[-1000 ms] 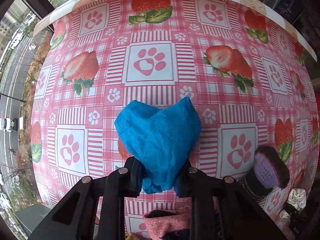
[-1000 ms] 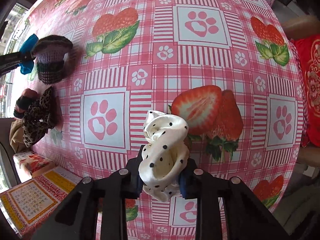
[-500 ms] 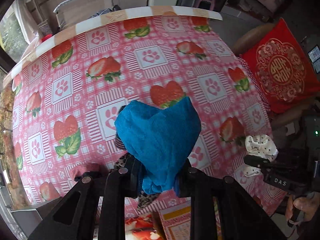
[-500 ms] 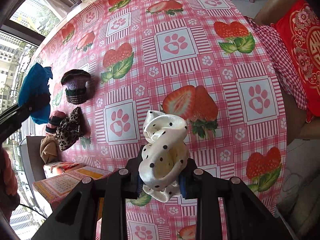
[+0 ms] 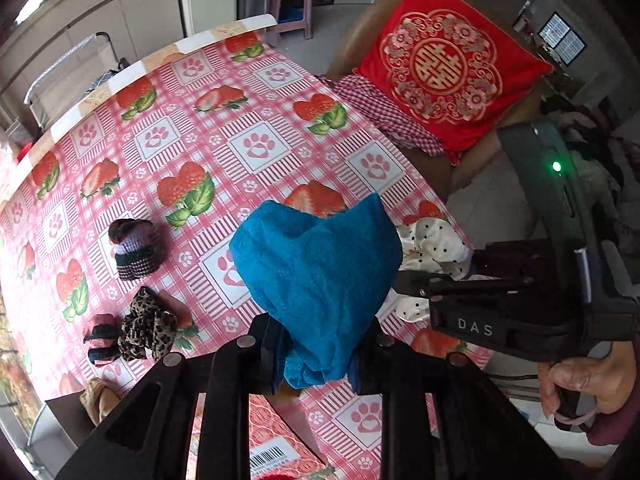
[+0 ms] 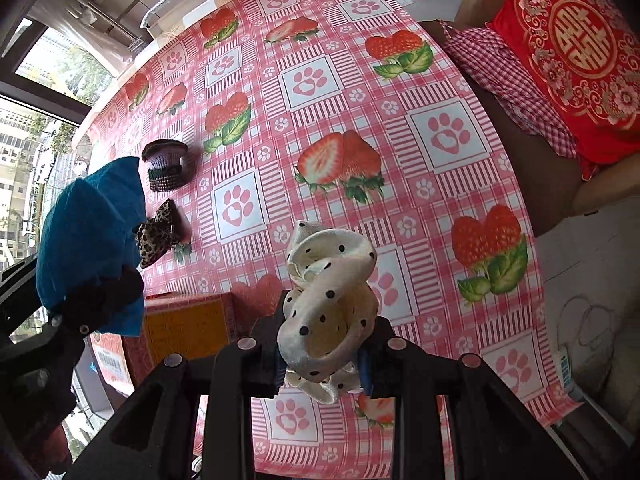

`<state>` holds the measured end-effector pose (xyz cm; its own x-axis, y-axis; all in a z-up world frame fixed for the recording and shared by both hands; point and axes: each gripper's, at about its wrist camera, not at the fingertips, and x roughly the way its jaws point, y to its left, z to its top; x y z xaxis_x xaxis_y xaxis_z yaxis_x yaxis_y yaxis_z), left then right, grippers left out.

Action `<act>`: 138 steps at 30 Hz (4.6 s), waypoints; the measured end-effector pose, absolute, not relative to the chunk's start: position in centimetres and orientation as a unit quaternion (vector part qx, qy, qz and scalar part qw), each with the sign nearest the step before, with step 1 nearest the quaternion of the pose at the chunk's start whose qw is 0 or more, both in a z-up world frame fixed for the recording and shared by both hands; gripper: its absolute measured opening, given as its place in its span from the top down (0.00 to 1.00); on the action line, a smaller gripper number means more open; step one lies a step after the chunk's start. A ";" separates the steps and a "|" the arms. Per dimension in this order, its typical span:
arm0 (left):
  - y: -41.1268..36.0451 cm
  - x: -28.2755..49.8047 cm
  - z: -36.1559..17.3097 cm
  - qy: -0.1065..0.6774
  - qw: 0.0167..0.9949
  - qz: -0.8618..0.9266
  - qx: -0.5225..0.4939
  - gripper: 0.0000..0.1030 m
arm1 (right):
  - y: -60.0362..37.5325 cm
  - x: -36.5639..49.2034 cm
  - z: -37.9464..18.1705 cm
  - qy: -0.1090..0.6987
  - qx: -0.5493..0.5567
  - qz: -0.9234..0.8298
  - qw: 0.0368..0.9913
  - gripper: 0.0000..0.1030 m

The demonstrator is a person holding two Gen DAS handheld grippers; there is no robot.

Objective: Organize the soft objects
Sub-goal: 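Lift and carry the blue cloth with the left tool while the right tool carries the scrunchie, then lower the blue cloth into the box with the left tool while the right tool lowers the scrunchie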

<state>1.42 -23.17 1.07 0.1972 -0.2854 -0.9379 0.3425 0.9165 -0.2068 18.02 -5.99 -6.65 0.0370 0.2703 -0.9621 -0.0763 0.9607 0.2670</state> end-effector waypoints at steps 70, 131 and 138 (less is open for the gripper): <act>4.9 -25.3 1.3 0.563 0.806 0.065 -0.169 0.75 | 27.5 -1.7 1.0 0.616 -0.246 0.462 0.589 0.72; 11.0 -30.2 -4.0 0.601 0.735 0.204 -0.238 0.69 | 38.0 -4.5 -2.4 0.600 -0.304 0.505 0.542 0.72; 10.6 -30.1 -3.7 0.597 0.743 0.214 -0.216 0.45 | 38.4 -4.2 -2.2 0.605 -0.288 0.504 0.546 0.53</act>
<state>-30.05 10.55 -3.72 0.1964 0.0595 -0.9787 -0.5753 0.8153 -0.0659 -4.18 38.36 -2.22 -0.2388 0.2014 -0.9499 -0.8981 0.3262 0.2949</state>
